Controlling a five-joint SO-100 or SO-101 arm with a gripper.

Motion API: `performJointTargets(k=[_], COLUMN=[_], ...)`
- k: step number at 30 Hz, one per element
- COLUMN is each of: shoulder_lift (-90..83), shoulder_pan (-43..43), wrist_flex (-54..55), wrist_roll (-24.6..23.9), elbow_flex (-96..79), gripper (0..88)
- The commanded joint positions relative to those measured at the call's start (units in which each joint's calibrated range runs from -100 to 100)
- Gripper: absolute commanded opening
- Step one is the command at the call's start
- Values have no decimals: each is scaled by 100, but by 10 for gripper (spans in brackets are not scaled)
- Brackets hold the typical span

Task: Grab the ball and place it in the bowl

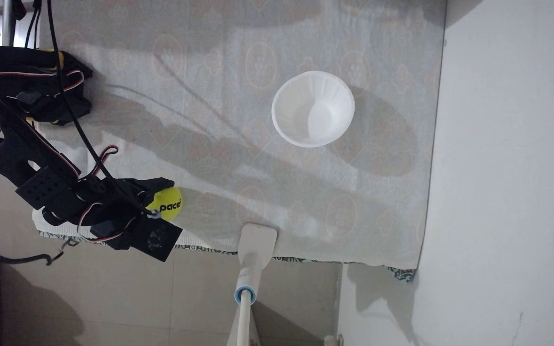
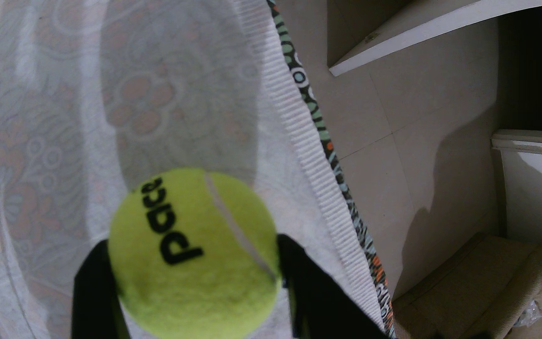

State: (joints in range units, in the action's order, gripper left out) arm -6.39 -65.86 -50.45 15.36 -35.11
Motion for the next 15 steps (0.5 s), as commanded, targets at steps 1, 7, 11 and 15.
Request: performJointTargets(k=[1, 7, 11, 15], shoulder_lift=[-194, -588, -805, -1055], shoulder_pan=[78, 221, 309, 342], wrist_flex=[-306, -610, -725, -725], wrist_roll=[44, -5, -44, -88], elbow_flex=[172, 244, 263, 317], gripper=[109, 124, 133, 133])
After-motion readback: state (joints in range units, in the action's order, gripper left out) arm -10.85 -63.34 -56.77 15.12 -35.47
